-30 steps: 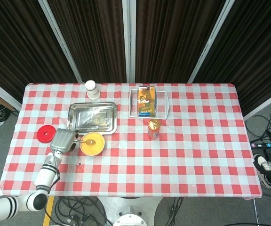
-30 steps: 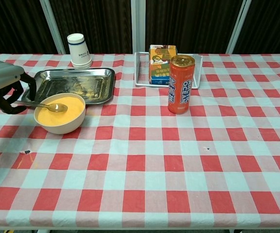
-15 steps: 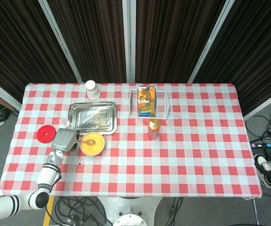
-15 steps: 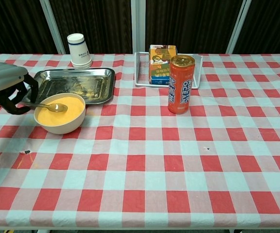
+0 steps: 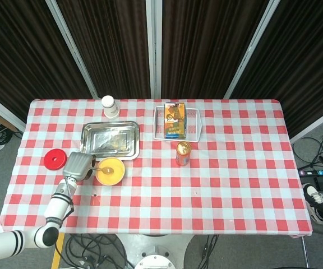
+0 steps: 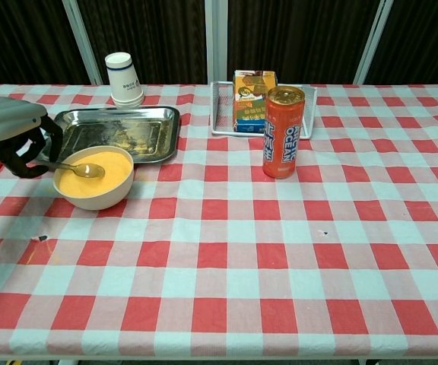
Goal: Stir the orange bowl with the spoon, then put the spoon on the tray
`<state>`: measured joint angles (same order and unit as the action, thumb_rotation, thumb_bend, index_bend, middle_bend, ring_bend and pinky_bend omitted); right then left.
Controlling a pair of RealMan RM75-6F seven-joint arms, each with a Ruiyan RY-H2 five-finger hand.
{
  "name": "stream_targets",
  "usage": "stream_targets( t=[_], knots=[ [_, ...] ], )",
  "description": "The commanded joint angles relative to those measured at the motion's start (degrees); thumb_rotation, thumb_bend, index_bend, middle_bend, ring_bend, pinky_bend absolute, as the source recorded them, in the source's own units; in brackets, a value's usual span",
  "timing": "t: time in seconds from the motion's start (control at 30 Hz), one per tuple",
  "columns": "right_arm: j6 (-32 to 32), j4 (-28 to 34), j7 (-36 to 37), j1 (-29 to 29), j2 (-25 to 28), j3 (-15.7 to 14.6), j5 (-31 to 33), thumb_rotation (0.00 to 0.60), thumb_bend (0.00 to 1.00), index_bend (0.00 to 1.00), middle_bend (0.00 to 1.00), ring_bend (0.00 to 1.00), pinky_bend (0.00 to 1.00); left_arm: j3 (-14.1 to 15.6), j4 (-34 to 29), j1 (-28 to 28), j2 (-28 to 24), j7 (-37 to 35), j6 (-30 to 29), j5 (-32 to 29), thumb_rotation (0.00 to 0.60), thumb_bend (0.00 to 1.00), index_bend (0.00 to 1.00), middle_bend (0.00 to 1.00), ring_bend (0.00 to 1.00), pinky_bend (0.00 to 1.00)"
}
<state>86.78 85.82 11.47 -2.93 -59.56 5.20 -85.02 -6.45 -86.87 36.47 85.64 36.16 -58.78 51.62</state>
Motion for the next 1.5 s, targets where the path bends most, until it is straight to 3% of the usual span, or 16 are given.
stream_targets(
  t=[0.03,0.3,0.6,0.93,1.5],
  knots=[
    [0.0,0.0,0.0,0.0,0.0,0.0,0.0,0.600,0.10,0.00,0.02,0.00,0.00,0.1,0.0,0.1,0.0,-0.2,-0.1,0.1,0.600,0.39,0.61,0.85,0.81,0.90],
    [0.2,0.0,0.1,0.1,-0.1,0.0,-0.1,0.600,0.10,0.00,0.02,0.00,0.00,1.0,-1.0,0.3,-0.8,1.8,-2.4,2.0,0.600,0.40,0.63,0.85,0.81,0.90],
    [0.2,-0.2,0.3,0.1,-0.2,-0.1,-0.4,0.600,0.10,0.00,0.02,0.00,0.00,3.3,0.2,2.8,0.2,18.1,-8.6,5.1,0.600,0.42,0.66,0.87,0.83,0.90],
    [0.2,-0.3,0.5,0.3,-0.3,-0.1,-0.3,0.600,0.10,0.00,0.02,0.00,0.00,3.6,1.6,5.4,4.6,34.1,-14.1,5.6,0.600,0.42,0.68,0.88,0.84,0.91],
    [-0.1,-1.1,1.5,0.3,-0.5,0.0,-0.1,0.600,0.10,0.00,0.02,0.00,0.00,5.8,9.1,4.2,13.8,41.1,-17.1,8.1,0.600,0.42,0.68,0.88,0.84,0.91]
  ],
)
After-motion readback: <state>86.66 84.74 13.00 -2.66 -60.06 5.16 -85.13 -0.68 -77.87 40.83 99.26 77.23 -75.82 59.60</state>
